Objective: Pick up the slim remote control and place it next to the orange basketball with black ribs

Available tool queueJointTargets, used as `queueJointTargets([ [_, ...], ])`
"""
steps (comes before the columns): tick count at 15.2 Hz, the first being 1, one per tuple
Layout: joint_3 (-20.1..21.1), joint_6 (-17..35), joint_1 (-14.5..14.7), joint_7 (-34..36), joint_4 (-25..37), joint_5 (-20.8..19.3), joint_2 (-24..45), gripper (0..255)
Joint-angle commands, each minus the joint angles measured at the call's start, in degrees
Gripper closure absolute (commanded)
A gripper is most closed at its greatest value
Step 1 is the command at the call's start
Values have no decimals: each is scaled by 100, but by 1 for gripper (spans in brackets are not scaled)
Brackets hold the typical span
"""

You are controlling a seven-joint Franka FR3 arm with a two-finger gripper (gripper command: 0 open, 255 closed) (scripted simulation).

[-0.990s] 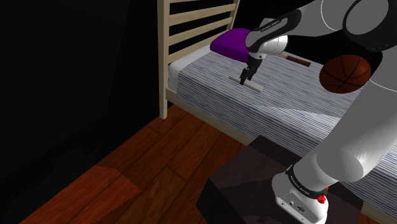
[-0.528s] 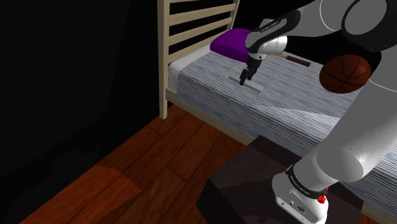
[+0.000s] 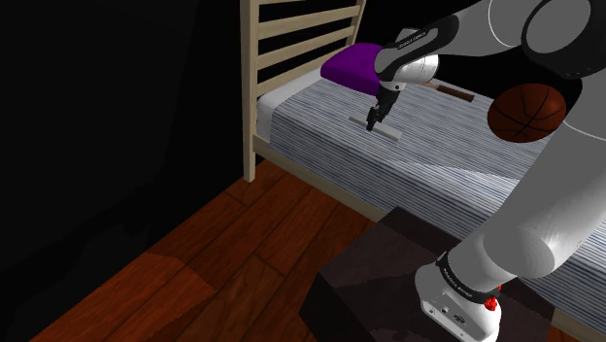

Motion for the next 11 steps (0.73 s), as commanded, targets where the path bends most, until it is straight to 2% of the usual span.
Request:
queueJointTargets([
  [1, -1, -2, -1, 2, -2, 1, 4, 255],
  [11, -55, -621, 46, 166, 258, -229, -393, 255],
])
